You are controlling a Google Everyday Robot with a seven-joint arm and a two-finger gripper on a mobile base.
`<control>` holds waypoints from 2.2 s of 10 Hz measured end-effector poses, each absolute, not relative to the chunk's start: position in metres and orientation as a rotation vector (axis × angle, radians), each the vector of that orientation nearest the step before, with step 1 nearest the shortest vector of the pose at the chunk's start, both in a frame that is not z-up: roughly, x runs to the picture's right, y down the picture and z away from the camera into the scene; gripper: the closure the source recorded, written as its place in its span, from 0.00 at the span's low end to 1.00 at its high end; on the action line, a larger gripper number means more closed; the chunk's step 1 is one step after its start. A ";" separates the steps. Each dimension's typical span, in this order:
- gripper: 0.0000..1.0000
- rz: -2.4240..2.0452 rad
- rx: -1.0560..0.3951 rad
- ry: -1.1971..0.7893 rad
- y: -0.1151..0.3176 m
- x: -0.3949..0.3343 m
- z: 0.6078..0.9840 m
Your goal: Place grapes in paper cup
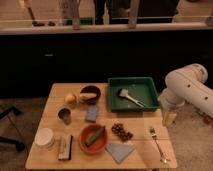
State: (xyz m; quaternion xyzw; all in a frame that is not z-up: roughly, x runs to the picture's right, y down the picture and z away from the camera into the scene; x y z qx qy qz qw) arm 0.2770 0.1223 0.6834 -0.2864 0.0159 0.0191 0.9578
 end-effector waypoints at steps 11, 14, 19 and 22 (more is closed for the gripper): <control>0.20 -0.019 -0.610 -0.035 0.162 0.206 0.697; 0.20 -0.024 -0.615 -0.056 0.174 0.197 0.703; 0.20 -0.052 -0.616 -0.084 0.187 0.166 0.712; 0.20 -0.049 -0.608 -0.108 0.195 0.156 0.715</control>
